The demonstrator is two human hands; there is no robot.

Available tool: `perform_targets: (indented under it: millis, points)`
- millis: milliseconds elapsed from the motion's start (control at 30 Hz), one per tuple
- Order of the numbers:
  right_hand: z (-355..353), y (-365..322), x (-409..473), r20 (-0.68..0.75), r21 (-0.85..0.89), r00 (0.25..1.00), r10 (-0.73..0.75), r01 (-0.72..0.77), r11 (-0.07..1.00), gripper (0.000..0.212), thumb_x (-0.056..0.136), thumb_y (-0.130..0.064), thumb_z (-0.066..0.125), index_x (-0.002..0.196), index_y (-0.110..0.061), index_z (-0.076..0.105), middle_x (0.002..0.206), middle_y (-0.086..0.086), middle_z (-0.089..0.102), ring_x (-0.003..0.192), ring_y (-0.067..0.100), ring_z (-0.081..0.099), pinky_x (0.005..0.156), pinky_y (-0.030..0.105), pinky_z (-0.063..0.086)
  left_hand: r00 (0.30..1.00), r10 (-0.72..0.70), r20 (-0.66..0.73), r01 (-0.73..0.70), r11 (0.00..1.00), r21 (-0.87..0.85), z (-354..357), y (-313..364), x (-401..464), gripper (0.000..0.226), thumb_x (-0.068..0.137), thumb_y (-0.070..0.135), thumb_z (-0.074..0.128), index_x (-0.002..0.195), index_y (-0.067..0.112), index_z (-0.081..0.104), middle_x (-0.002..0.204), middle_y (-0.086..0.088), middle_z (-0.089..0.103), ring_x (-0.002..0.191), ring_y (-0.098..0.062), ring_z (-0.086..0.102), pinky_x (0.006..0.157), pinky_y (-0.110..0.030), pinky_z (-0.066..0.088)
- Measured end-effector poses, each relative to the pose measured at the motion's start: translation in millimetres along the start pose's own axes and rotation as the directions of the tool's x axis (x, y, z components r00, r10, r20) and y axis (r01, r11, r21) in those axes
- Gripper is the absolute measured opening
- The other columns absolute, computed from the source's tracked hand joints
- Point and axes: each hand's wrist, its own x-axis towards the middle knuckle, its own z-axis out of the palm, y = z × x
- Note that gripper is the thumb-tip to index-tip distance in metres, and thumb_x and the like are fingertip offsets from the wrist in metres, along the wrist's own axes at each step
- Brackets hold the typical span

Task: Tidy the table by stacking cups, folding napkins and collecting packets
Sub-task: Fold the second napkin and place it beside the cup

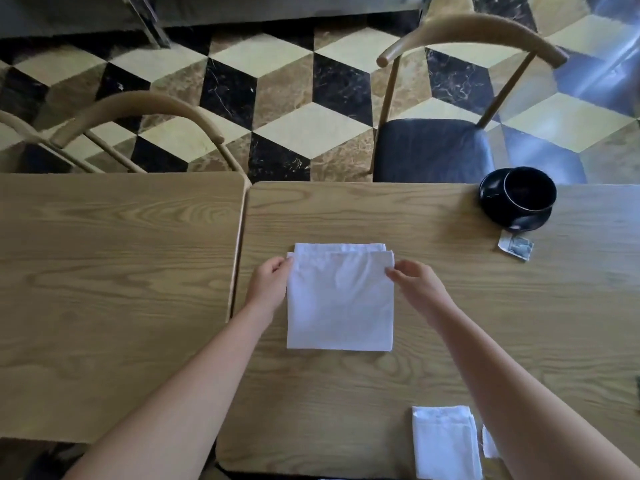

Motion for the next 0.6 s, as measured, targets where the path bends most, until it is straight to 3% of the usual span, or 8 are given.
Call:
perform_targets:
  millis: [67, 133, 233, 367, 467, 600]
  points:
    - [4, 2, 20, 0.013, 0.021, 1.0, 0.027, -0.027, 0.999, 0.015, 0.094, -0.029, 0.064, 0.095, -0.017, 0.073, 0.095, 0.004, 0.076, 0.088, 0.025, 0.071, 0.085, 0.045, 0.056, 1.0, -0.018, -0.01, 0.019, 1.0, 0.021, 10, 4, 12, 0.038, 0.088, 0.047, 0.055, 0.084, 0.011, 0.063, 0.075, 0.0, 0.06, 0.071, -0.017, 0.052, 0.068, -0.034, 0.04]
    - [8, 5, 35, 0.015, 0.044, 0.998, 0.053, -0.054, 0.998, 0.012, 0.094, -0.028, 0.064, 0.091, -0.019, 0.072, 0.095, 0.005, 0.076, 0.089, 0.029, 0.074, 0.086, 0.048, 0.059, 0.999, -0.017, -0.044, 0.019, 0.999, 0.029, 17, 7, 24, 0.036, 0.089, 0.044, 0.056, 0.088, 0.009, 0.066, 0.078, -0.002, 0.059, 0.072, -0.017, 0.05, 0.068, -0.033, 0.036]
    - [12, 7, 54, 0.006, 0.029, 0.998, 0.069, -0.069, 0.997, 0.015, 0.091, -0.031, 0.066, 0.095, -0.018, 0.071, 0.089, 0.002, 0.074, 0.077, 0.024, 0.073, 0.082, 0.045, 0.06, 0.996, -0.024, -0.091, 0.03, 0.997, 0.065, 22, 10, 38, 0.029, 0.093, 0.036, 0.057, 0.086, 0.01, 0.067, 0.075, -0.002, 0.059, 0.069, -0.017, 0.05, 0.062, -0.03, 0.035]
    - [17, 11, 68, -0.018, -0.004, 0.996, 0.082, -0.082, 0.997, 0.008, 0.089, -0.031, 0.067, 0.083, -0.025, 0.068, 0.063, -0.01, 0.063, 0.061, 0.014, 0.061, 0.072, 0.038, 0.056, 0.993, -0.031, -0.112, 0.039, 0.997, 0.069, 24, 6, 49, 0.021, 0.095, 0.03, 0.061, 0.085, 0.013, 0.068, 0.073, -0.001, 0.056, 0.068, -0.017, 0.048, 0.057, -0.028, 0.036]
    - [20, 20, 66, -0.054, -0.021, 0.994, 0.096, -0.098, 0.995, 0.011, 0.088, -0.031, 0.067, 0.08, -0.025, 0.068, 0.055, -0.014, 0.06, 0.057, 0.012, 0.058, 0.063, 0.033, 0.051, 0.994, -0.037, -0.104, 0.043, 0.998, 0.054, 24, 1, 53, 0.02, 0.093, 0.029, 0.066, 0.084, 0.011, 0.069, 0.07, 0.0, 0.056, 0.068, -0.018, 0.051, 0.063, -0.031, 0.044]
    - [22, 25, 53, -0.179, -0.023, 0.979, 0.092, -0.098, 0.995, 0.02, 0.09, -0.032, 0.065, 0.105, -0.018, 0.067, 0.084, -0.01, 0.067, 0.074, 0.01, 0.064, 0.065, 0.025, 0.043, 0.986, -0.029, -0.162, 0.038, 0.998, 0.052, 25, -1, 51, 0.024, 0.088, 0.038, 0.068, 0.092, 0.015, 0.063, 0.084, -0.002, 0.067, 0.071, -0.026, 0.063, 0.066, -0.039, 0.054]
